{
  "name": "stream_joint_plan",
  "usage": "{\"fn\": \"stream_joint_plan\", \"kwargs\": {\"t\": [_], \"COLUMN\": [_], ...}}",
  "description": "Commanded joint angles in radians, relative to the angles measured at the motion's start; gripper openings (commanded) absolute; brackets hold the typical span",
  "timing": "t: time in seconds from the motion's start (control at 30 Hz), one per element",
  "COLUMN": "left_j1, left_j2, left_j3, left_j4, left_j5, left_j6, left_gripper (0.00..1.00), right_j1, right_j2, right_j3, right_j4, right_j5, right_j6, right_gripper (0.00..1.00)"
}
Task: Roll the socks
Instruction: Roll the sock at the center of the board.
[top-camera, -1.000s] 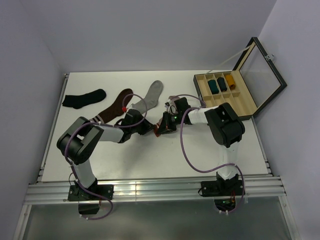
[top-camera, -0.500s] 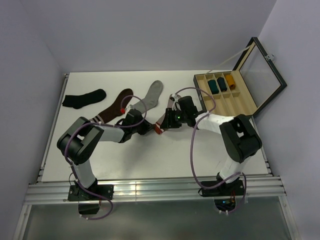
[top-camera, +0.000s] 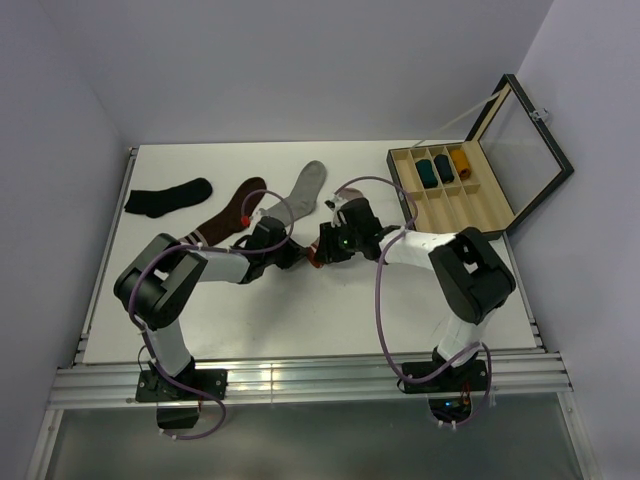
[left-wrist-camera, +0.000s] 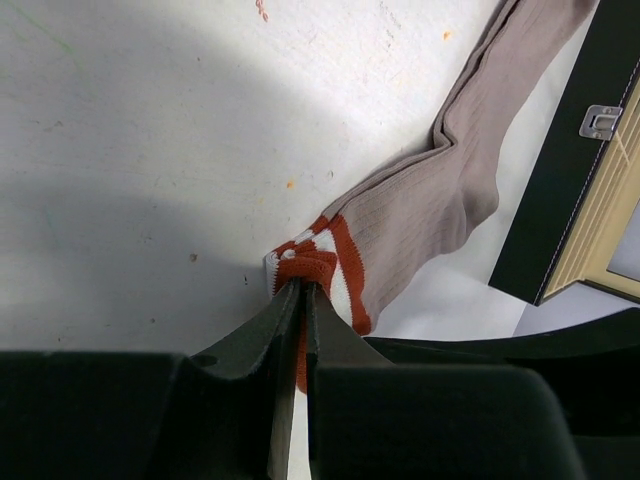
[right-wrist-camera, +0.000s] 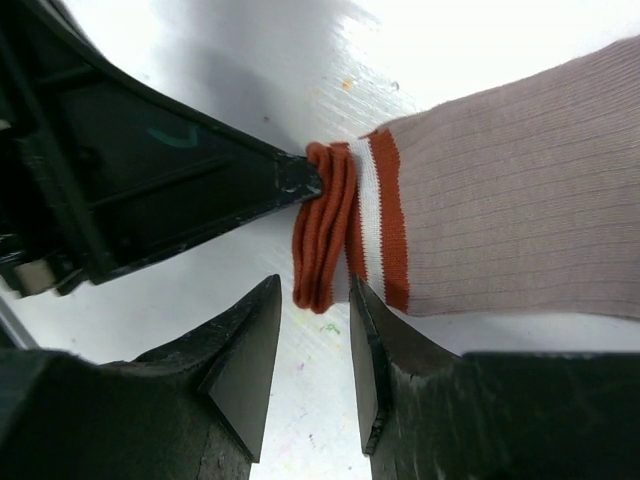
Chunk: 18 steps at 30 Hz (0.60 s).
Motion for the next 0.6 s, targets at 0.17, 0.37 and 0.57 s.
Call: {"fn": "stream_joint_plan", "kwargs": {"t": [0.17,0.37,0.57], "left_j1": [0.0,0.0,-0.007], "left_j2": [0.007,0.007,0.014], "left_j3": [0.025,0.043,0.066], "left_j4": [-0.128,-0.14,-0.167], "left_j5": [-0.08,-0.087,-0.095], "left_j6": [0.041,0.059,0.076], "left_gripper": [0.13,0.13,0.13], "right_j1": [0.01,0.01,0.01], "right_j2": [0.045,0.073,0.041], "right_j3": [0.038,0.058,0.055], "right_j4": [-0.006,-0.041,-0.057], "right_j5": [0.045,0.082,0.1], "right_j6": [-0.017,0.0,-0.006], "right_gripper": [0.33,0.18,0.18]}}
